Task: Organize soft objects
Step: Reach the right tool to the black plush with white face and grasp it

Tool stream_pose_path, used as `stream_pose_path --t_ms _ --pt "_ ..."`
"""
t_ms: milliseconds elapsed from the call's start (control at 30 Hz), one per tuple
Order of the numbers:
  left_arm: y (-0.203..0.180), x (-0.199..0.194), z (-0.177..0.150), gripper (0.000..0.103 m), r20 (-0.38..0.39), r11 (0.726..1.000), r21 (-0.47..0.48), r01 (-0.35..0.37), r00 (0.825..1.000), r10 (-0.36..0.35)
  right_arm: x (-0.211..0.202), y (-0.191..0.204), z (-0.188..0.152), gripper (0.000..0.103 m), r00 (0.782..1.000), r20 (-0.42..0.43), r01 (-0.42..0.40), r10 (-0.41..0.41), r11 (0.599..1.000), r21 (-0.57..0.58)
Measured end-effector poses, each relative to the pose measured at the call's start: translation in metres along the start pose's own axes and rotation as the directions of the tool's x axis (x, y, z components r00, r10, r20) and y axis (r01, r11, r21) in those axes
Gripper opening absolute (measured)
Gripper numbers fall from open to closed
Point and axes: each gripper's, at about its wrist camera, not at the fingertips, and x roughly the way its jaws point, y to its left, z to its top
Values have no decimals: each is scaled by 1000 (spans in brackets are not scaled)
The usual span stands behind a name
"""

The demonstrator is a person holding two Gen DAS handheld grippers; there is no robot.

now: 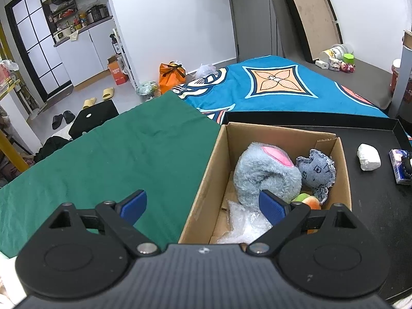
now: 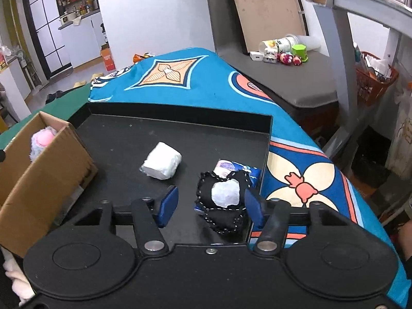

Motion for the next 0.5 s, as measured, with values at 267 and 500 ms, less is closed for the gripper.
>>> stream_pose_path --t_ms 267,500 --pt "-1 6 1 93 -13 1000 1 2 1000 -2 19 3 -3 53 1000 -25 10 -10 1000 -2" --pt "0 6 0 93 -12 1000 -10 9 1000 -9 24 23 -11 37 997 -24 69 -73 989 -128"
